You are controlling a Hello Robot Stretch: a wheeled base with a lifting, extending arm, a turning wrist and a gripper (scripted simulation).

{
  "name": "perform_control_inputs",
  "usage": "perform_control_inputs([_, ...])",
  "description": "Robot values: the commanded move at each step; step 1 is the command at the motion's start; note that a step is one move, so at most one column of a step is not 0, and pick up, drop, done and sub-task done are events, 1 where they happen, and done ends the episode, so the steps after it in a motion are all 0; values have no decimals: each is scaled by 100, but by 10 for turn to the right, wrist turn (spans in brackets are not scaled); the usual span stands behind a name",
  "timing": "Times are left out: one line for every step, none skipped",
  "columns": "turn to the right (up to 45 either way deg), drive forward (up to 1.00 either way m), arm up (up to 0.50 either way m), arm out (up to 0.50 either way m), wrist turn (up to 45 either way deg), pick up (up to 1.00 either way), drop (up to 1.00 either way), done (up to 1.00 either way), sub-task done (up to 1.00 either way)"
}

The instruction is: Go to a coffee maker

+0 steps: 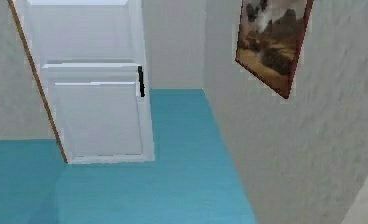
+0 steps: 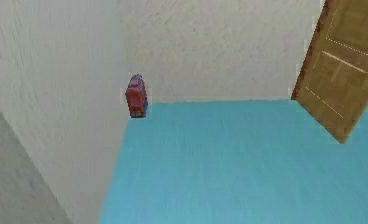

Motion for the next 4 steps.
perform_control_inputs([0,35,0,0,0,0,0,0,0])
perform_control_inputs([-450,0,0,0,0,0,0,0,0])
perform_control_inputs([-270,0,0,0,0,0,0,0,0])
perform_control_inputs([0,100,0,0,0,0,0,0,0])
